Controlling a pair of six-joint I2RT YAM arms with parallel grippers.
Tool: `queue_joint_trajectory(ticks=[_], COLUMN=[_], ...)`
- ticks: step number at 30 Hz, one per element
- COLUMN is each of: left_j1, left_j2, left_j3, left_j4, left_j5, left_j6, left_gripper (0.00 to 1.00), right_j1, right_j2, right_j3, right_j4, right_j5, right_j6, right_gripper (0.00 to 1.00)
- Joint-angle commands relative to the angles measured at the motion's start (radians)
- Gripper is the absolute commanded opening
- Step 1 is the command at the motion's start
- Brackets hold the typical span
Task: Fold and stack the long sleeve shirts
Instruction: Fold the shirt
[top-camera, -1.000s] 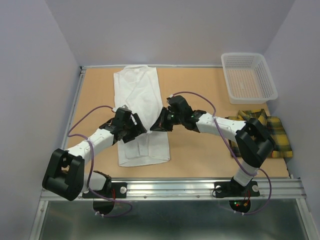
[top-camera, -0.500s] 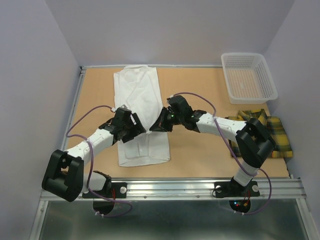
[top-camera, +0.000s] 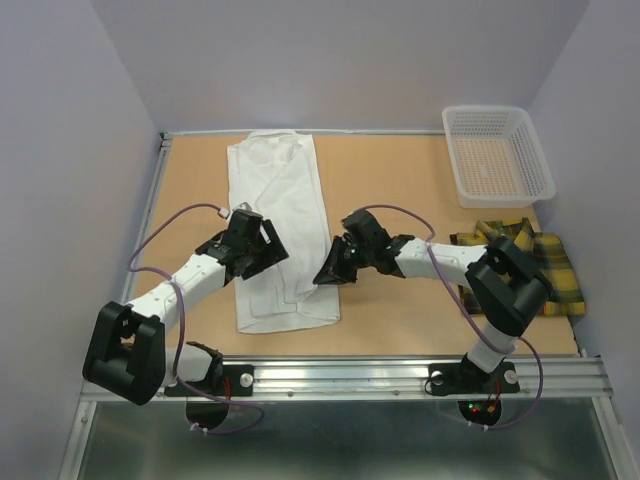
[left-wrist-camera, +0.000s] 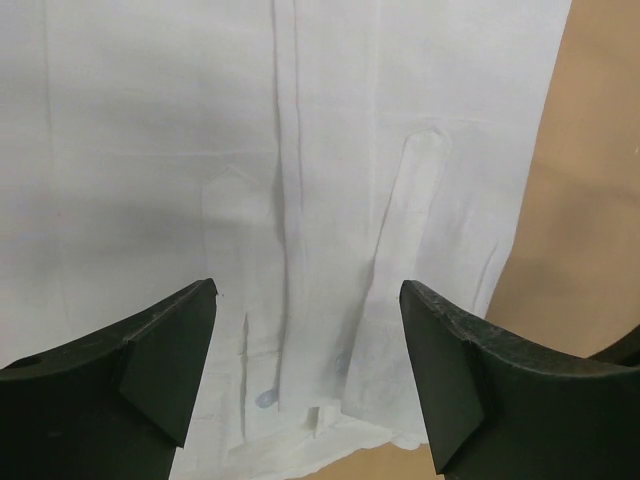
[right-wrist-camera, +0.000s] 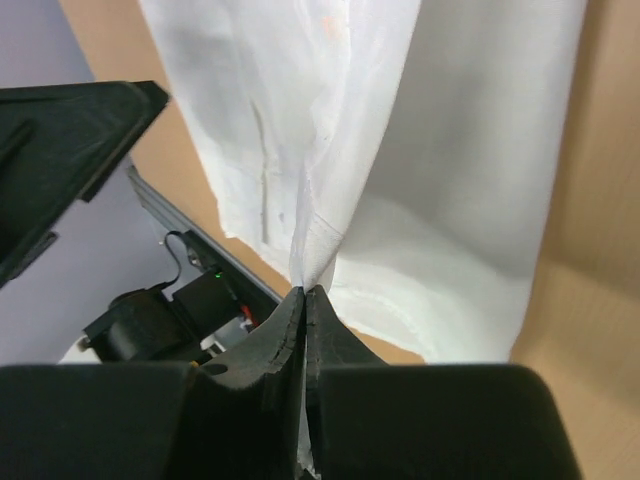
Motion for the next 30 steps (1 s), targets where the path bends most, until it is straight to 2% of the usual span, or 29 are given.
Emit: queue_joint_trajectory(ticks=[1, 5, 14, 17, 18, 20, 21, 26, 30], left_j1=[-0.004, -0.002, 0.04, 0.048, 0.054, 0.059, 0.06, 0.067, 0.067], left_j2=[0.008, 0.04, 0.206, 0.29, 0.336, 0.379, 0.422, 0.572, 0.675], left_j3=[0.056, 0.107, 0.335, 0.435, 0.46, 0.532, 0.556, 0.714, 0.829], left_j4=[-0.016, -0.007, 0.033, 0.062, 0.076, 0.091, 0.107, 0.154, 0.157], left_j5=[-0.031, -0.047, -0.054, -0.042, -0.04, -0.05, -0.06, -0.164, -0.208], left_j6=[0.03, 0.054, 0.126, 0.163, 0.184, 0.212, 0.233, 0.413, 0.482], left_gripper=[0.86, 0.86, 0.85, 0.85, 0.85, 0.85, 0.85, 0.86, 0.86], right_j1=[0.015, 0.014, 0.012, 0.014, 0.014, 0.012, 0.014, 0.014, 0.012], right_j2=[0.041, 0.064, 0.09, 0.084, 0.077, 0.052, 0.043, -0.046, -0.135], right_j3=[-0.005, 0.006, 0.06, 0.069, 0.072, 0.077, 0.08, 0.074, 0.043], right_j4=[0.03, 0.03, 0.021, 0.013, 0.01, 0.004, -0.001, -0.05, -0.08], right_j5=[-0.003, 0.032, 0.059, 0.071, 0.081, 0.098, 0.114, 0.202, 0.278], right_j6=[-0.069, -0.135, -0.26, -0.306, -0.316, -0.357, -0.372, -0.477, -0.543], right_gripper=[0.1, 0.18, 0.2, 0.28, 0.36, 0.43, 0.53, 0.76, 0.86])
